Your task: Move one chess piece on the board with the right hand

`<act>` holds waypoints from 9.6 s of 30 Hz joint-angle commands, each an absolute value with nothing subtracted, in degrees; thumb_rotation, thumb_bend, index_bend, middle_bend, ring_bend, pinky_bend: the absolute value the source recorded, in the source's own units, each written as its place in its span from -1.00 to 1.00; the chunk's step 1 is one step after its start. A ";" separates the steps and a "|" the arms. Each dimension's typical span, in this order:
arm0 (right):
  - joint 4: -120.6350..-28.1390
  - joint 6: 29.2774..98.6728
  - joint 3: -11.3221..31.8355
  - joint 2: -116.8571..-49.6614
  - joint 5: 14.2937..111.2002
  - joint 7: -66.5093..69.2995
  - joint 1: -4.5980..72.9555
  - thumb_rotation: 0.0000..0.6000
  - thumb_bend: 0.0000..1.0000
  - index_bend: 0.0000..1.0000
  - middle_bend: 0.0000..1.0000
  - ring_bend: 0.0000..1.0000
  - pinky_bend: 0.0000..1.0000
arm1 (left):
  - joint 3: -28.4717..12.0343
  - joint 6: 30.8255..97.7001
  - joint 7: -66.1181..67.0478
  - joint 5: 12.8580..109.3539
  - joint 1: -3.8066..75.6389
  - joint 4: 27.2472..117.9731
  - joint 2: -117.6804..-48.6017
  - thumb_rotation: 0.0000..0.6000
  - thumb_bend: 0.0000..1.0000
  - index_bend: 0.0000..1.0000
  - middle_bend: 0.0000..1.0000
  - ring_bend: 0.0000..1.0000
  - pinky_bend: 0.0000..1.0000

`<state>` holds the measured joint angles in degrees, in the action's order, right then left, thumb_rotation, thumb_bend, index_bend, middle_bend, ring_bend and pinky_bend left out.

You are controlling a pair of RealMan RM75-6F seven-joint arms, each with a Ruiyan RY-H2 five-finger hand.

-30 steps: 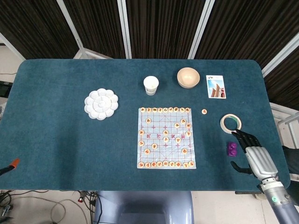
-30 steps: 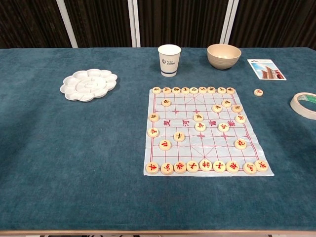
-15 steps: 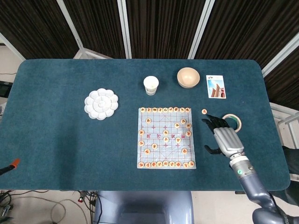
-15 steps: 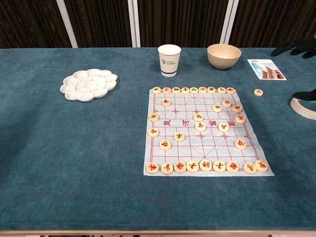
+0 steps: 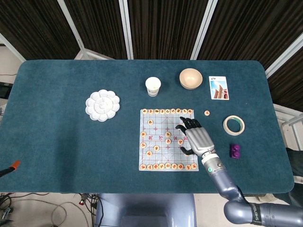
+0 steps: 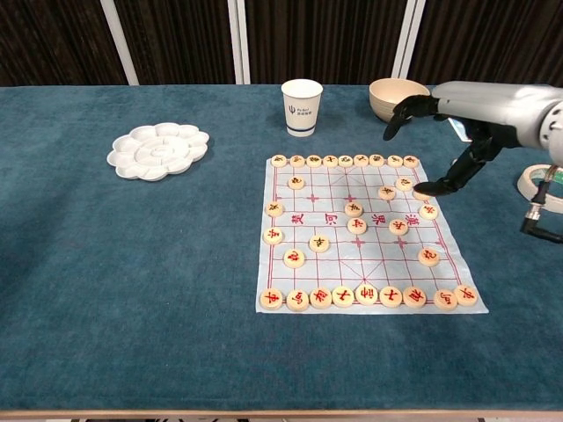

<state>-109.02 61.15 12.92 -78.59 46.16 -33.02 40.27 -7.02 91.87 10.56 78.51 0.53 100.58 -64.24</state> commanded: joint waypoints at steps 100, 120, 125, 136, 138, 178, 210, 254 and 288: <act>-81.96 61.62 12.01 -102.35 35.17 -45.14 50.21 1.00 -0.24 -0.11 -1.00 -0.96 -0.85 | -7.97 91.96 9.09 76.91 0.51 100.22 -63.77 1.00 -1.00 -0.91 -1.00 -1.00 -1.00; -81.10 61.28 12.52 -103.16 33.94 -45.55 50.58 1.00 -0.24 0.00 -1.00 -0.94 -0.85 | -7.98 91.86 9.32 76.81 0.58 100.18 -63.84 1.00 -1.00 -0.91 -1.00 -1.00 -1.00; -81.16 61.33 12.71 -103.17 33.80 -45.66 50.70 1.00 -0.24 0.00 -1.00 -0.94 -0.85 | -7.95 91.80 9.39 76.78 0.60 100.17 -63.87 1.00 -1.00 -0.91 -1.00 -1.00 -1.00; -81.82 61.16 12.90 -102.92 32.76 -46.31 51.02 1.00 -0.24 0.09 -1.00 -0.94 -0.85 | -8.00 91.85 9.21 76.73 0.56 100.24 -63.76 1.00 -1.00 -0.91 -1.00 -1.00 -1.00; -82.27 61.19 13.06 -102.65 32.73 -46.27 51.08 1.00 -0.24 0.09 -1.00 -0.94 -0.85 | -8.00 91.85 9.18 76.73 0.56 100.24 -63.76 1.00 -1.00 -0.91 -1.00 -1.00 -1.00; -78.37 57.86 17.57 -100.16 22.28 -48.10 57.84 1.00 -0.24 0.09 -1.00 -0.94 -0.85 | -8.57 92.08 8.20 75.91 0.33 100.28 -63.15 1.00 -1.00 -0.91 -1.00 -1.00 -1.00; -76.22 57.56 16.24 -101.64 21.80 -47.07 58.56 1.00 -0.24 0.09 -1.00 -0.94 -0.85 | -8.59 91.79 8.24 75.54 0.40 100.31 -63.11 1.00 -1.00 -0.91 -1.00 -1.00 -1.00; -75.55 57.40 16.04 -102.01 20.59 -47.88 59.16 1.00 -0.24 -0.06 -1.00 -0.94 -0.85 | -8.65 91.70 8.50 75.30 0.52 100.27 -63.25 1.00 -1.00 -0.91 -1.00 -1.00 -1.00; -108.14 69.58 17.17 -78.41 39.85 -34.82 46.40 1.00 -0.24 -0.58 -1.00 -1.00 -0.85 | -8.46 91.59 8.20 75.61 0.54 100.39 -63.22 1.00 -1.00 -0.91 -1.00 -1.00 -1.00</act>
<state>-99.23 63.91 18.56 -86.50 30.91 -40.00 52.65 -8.48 91.60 8.22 75.59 0.54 100.37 -63.23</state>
